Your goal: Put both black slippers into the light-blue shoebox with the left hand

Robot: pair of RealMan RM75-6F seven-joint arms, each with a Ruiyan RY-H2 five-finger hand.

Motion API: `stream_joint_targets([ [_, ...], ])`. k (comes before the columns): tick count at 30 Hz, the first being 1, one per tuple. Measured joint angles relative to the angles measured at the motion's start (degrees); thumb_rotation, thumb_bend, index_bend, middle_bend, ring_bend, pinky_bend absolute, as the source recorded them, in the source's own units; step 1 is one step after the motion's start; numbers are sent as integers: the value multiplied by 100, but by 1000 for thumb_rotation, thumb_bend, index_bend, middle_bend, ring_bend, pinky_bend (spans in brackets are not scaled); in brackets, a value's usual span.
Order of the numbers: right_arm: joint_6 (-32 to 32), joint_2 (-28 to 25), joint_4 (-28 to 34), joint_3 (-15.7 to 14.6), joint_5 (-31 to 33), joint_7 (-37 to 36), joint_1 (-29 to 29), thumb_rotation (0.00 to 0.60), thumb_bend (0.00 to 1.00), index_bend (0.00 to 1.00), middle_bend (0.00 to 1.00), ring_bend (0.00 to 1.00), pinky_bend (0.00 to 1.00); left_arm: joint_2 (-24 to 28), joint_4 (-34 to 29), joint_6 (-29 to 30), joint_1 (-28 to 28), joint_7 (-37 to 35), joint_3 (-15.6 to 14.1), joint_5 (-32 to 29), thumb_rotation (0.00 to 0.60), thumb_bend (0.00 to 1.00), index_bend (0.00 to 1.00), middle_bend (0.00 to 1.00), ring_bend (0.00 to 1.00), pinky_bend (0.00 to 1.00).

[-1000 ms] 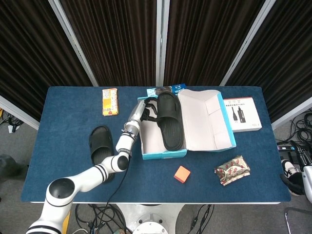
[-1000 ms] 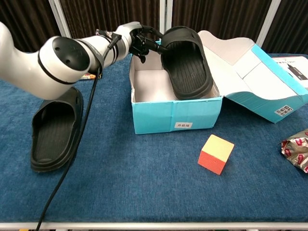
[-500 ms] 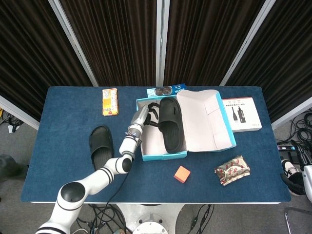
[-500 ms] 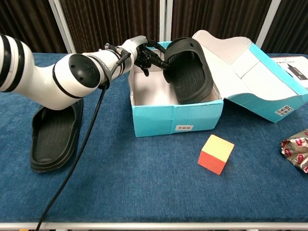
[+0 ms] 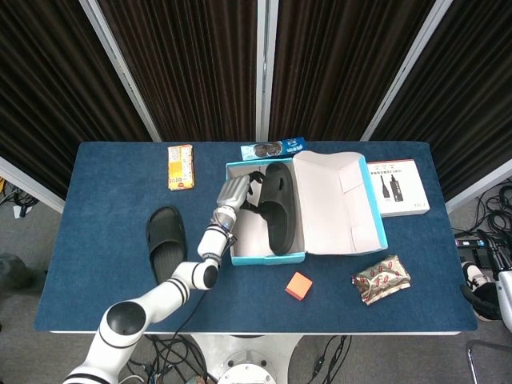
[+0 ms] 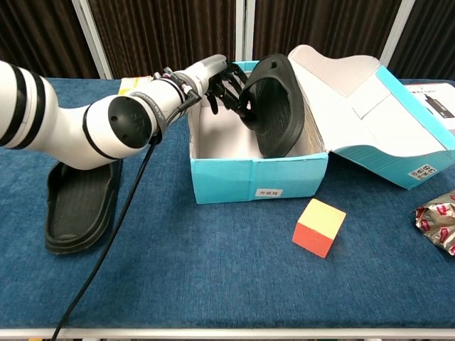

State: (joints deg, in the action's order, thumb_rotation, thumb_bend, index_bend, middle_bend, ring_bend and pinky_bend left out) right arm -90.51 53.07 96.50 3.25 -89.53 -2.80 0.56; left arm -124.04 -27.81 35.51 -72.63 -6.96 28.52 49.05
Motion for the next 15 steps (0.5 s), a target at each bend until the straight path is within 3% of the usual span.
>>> stream_joint_targets([
  [7,-29,-9,-11,-4,-3,-21,-23,600,90,59,165,0,46,-51,-18,253,18,364,-94,213,600,0,103,25,13,314],
  [15,-51,-9,-44,-10,-13,-70,-42,600,90,59,165,0,46,-56,-106,489,72,598,-202,495,600,0,23,0,0,158],
])
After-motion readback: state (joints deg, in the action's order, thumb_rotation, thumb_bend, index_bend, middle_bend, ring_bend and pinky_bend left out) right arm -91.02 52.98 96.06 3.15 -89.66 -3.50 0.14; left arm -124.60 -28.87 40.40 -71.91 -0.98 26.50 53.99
